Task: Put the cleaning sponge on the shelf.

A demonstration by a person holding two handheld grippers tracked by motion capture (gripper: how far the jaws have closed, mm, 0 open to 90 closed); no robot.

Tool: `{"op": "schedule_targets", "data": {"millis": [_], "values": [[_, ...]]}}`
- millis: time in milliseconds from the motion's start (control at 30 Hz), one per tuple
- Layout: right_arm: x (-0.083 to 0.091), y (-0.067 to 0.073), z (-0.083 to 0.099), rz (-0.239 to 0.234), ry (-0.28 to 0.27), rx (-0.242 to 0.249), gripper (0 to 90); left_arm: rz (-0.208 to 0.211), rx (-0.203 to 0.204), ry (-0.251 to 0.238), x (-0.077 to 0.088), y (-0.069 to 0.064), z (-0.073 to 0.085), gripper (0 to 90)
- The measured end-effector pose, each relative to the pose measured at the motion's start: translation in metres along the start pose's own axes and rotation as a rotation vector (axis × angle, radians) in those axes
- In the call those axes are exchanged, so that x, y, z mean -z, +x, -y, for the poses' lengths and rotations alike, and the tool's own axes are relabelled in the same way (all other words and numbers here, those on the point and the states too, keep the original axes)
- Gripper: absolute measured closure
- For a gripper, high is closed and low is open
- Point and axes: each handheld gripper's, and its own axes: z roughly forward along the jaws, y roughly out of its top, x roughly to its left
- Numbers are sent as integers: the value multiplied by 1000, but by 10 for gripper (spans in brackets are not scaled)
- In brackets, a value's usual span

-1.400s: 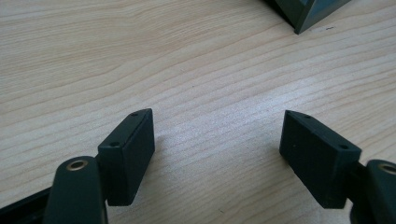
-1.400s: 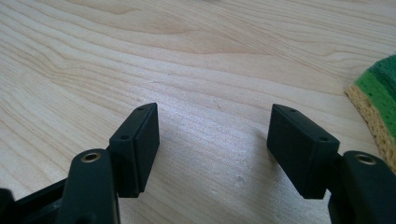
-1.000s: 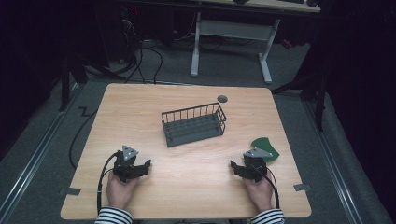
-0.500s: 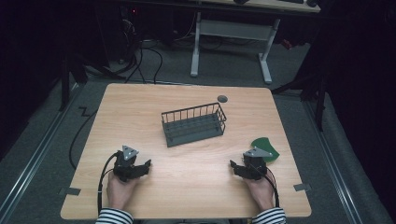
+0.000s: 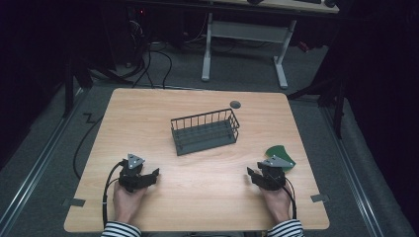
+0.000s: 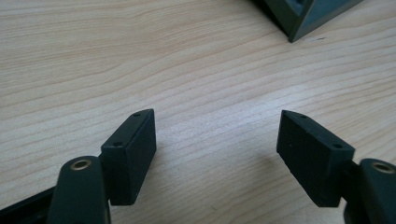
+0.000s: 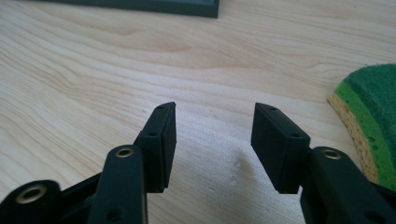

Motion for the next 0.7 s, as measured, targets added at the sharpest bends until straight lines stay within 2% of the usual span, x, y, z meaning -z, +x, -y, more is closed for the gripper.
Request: {"op": "schedule_targets", "data": {"millis": [67, 133, 300, 533, 567, 700], "values": [[2, -1, -1, -27, -9, -17, 559, 19, -1, -7, 3, -2, -2, 311], [3, -1, -1, -44, -26, -16, 593, 59, 7, -8, 4, -4, -5, 345], [8, -3, -7, -89, -32, -20, 597, 119, 18, -11, 4, -11, -11, 356], [20, -9, -25, -134, -88, -52, 503, 111, 7, 0, 7, -18, -19, 351], [21, -9, -28, -136, -87, -56, 491, 123, 5, 10, 8, -19, -24, 356], [22, -10, -38, -144, -85, -51, 461, 125, -10, 13, 9, -24, -34, 373]]}}
